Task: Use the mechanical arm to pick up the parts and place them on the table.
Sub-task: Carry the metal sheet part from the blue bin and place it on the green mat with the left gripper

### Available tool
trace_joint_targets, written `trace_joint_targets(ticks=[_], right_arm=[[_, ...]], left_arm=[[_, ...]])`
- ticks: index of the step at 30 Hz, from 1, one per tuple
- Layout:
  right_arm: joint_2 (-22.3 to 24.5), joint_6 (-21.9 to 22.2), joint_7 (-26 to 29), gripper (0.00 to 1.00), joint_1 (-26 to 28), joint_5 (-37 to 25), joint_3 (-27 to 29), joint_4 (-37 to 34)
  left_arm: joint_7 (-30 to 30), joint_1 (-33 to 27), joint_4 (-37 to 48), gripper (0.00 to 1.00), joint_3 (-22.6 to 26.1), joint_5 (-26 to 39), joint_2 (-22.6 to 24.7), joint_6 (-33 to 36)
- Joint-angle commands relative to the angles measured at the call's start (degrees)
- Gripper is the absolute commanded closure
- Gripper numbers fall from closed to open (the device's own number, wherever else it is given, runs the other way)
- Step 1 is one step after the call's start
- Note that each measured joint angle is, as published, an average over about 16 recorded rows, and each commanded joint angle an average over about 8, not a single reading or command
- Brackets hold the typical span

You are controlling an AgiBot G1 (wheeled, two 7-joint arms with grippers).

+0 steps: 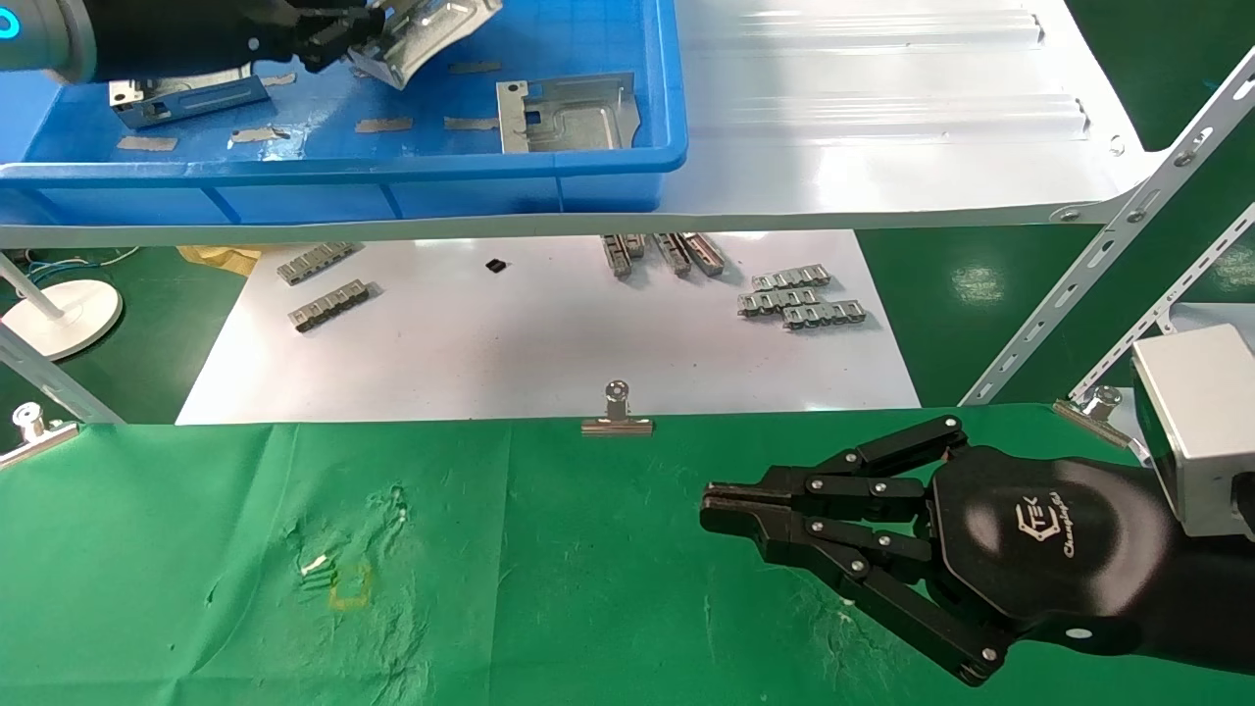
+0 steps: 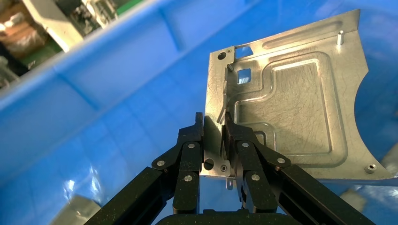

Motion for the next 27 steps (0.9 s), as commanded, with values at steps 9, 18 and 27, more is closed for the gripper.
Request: trace_joint_targets(ticks=[9, 18, 27], right_arm=[[0.0, 0.0, 0.0, 0.0, 0.0, 0.0, 0.0, 0.0], [0.0, 0.0, 0.0, 0.0, 0.0, 0.0, 0.0, 0.0], [0.0, 0.0, 0.0, 0.0, 0.0, 0.0, 0.0, 0.0]], left_arm=[[3.2, -2.0, -1.8, 1.0, -1.6, -2.5, -3.1, 13.4], [7.2, -3.0, -3.3, 1.0, -2.5, -4.4, -6.4, 30.6], [10.7, 1.0, -12.6, 1.0, -0.3, -7.7, -9.7, 37.0]])
